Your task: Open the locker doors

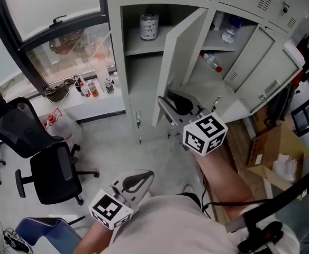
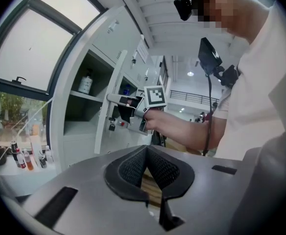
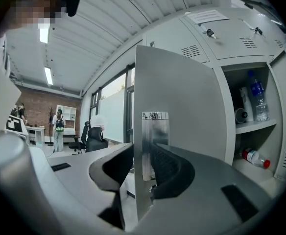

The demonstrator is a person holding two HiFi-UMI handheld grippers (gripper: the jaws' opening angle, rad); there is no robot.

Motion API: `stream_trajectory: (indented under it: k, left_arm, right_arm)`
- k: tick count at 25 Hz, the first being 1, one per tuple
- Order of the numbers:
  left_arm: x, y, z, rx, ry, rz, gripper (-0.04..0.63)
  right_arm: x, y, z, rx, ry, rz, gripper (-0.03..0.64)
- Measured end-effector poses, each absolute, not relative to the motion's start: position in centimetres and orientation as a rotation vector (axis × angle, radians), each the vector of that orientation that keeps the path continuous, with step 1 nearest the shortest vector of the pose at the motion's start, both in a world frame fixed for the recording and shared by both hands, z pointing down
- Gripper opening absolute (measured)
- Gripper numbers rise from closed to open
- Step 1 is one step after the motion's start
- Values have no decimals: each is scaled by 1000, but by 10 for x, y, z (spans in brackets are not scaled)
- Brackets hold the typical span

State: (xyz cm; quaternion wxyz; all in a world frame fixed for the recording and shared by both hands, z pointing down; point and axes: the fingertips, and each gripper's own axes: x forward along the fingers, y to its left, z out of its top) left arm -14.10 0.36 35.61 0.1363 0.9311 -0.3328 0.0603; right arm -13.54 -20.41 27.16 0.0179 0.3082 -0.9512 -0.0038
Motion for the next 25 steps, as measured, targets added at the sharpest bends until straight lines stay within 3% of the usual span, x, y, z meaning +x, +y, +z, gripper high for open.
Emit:
stream_trajectory:
  k: [25]
  left_arm:
    - [64,-41,347,2705,-962,200,9]
  right_arm:
    - [44,-187,273,548,-3046,-40,95]
